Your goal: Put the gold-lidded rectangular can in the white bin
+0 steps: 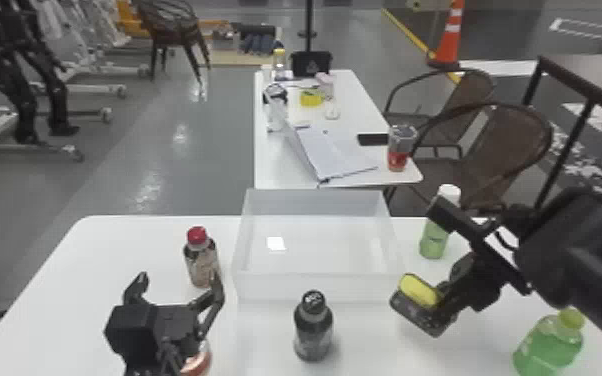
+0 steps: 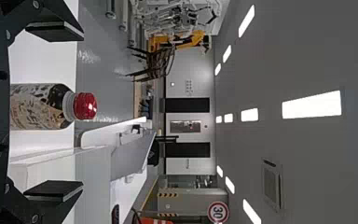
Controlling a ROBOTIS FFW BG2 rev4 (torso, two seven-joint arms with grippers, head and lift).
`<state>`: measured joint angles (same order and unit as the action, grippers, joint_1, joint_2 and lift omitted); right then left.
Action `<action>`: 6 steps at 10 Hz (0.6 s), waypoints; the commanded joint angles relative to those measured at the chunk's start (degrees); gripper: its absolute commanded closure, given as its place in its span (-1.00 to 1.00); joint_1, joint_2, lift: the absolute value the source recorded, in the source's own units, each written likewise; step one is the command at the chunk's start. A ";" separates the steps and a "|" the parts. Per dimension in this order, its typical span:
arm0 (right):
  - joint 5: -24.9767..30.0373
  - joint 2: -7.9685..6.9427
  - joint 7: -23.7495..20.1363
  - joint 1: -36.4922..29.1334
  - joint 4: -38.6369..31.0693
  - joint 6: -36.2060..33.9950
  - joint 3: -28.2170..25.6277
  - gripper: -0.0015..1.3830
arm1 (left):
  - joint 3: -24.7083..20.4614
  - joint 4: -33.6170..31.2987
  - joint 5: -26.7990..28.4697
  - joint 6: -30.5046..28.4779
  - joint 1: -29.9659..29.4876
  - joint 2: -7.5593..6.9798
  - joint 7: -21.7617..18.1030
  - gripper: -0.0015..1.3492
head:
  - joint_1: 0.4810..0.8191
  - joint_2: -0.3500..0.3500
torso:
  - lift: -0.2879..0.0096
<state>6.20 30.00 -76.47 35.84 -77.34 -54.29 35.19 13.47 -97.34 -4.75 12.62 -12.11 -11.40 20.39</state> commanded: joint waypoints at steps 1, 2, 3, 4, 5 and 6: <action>2.86 -0.99 -1.86 -2.09 -2.56 -0.64 -6.10 0.49 | -0.02 -0.04 0.01 0.04 -0.19 -0.12 0.00 -0.74 | -0.60 0.00 | 0.26; 4.35 -1.87 -1.86 -3.50 -3.52 -1.08 -8.47 0.49 | -0.02 -0.04 0.01 0.04 -0.28 -0.12 0.00 -0.74 | -0.60 0.00 | 0.26; 4.97 -2.75 -1.86 -4.12 -4.67 -1.17 -11.20 0.49 | -0.02 -0.13 0.01 0.04 -0.37 -0.03 0.00 -0.74 | -0.60 0.00 | 0.26; 5.14 -3.80 -1.86 -4.29 -5.72 -1.17 -13.83 0.49 | -0.02 -0.13 0.01 0.04 -0.37 -0.03 0.00 -0.74 | -0.60 0.00 | 0.26; 4.88 -5.39 -1.86 -4.82 -7.21 -1.17 -17.79 0.50 | 0.06 -0.13 0.01 -0.05 -0.28 -0.03 0.00 -0.74 | -0.60 0.00 | 0.26; 2.15 -6.88 -1.86 -5.52 -8.71 -0.64 -22.27 0.50 | -0.02 -0.13 0.01 -0.05 -0.37 0.06 0.00 -0.74 | -0.60 0.00 | 0.26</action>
<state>9.77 24.07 -76.46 30.74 -85.10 -55.20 15.75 13.47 -97.47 -4.75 12.58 -12.43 -11.41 20.39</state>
